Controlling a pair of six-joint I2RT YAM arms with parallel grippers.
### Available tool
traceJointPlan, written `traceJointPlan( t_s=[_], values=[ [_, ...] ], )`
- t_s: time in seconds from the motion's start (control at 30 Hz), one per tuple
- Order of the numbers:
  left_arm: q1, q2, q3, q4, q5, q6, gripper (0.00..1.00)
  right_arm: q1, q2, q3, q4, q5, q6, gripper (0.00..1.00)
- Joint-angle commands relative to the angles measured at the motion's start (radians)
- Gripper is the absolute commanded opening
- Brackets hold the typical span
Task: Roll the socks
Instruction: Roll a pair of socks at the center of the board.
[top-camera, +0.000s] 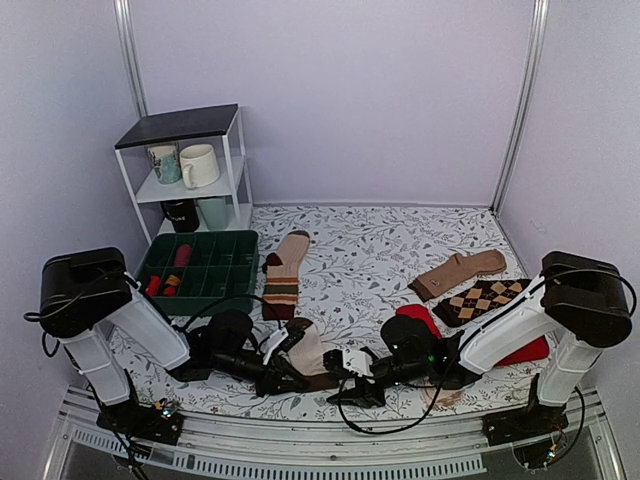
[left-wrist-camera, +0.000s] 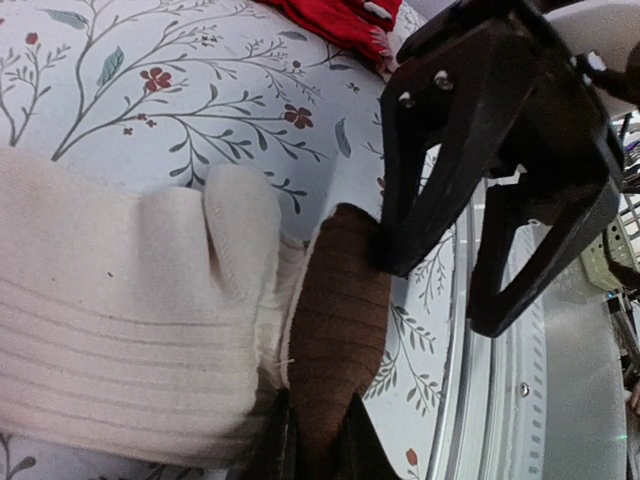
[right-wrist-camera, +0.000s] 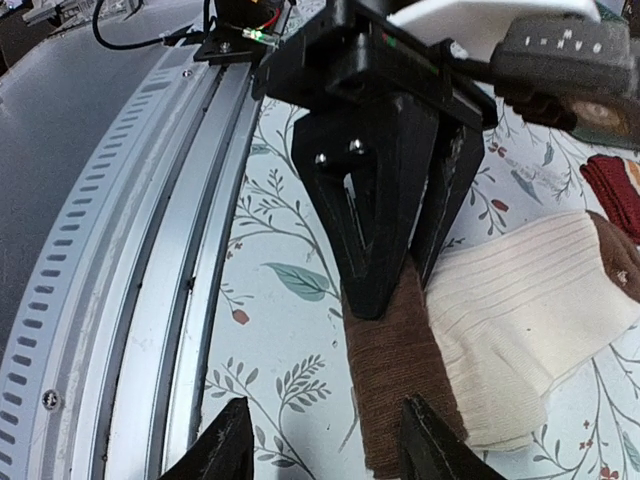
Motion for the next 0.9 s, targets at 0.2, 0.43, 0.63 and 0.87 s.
traceJointPlan(
  t_s=[0.2, 0.43, 0.63, 0.87],
  values=[
    [0.006, 0.047, -0.025, -0.187, -0.003, -0.002, 0.0, 0.004, 0.142, 0.047, -0.021, 0.06, 0.047, 0.47],
    [0.007, 0.049, -0.027, -0.185, -0.002, 0.002, 0.0, 0.006, 0.113, 0.026, -0.017, 0.134, 0.056, 0.46],
    [0.007, 0.052, -0.025, -0.183, 0.0, 0.004, 0.0, 0.007, 0.035, 0.002, -0.002, 0.146, 0.038, 0.48],
    [0.007, 0.057, -0.024, -0.182, 0.002, 0.003, 0.0, 0.006, 0.064, 0.029, 0.014, 0.168, 0.014, 0.49]
  ],
)
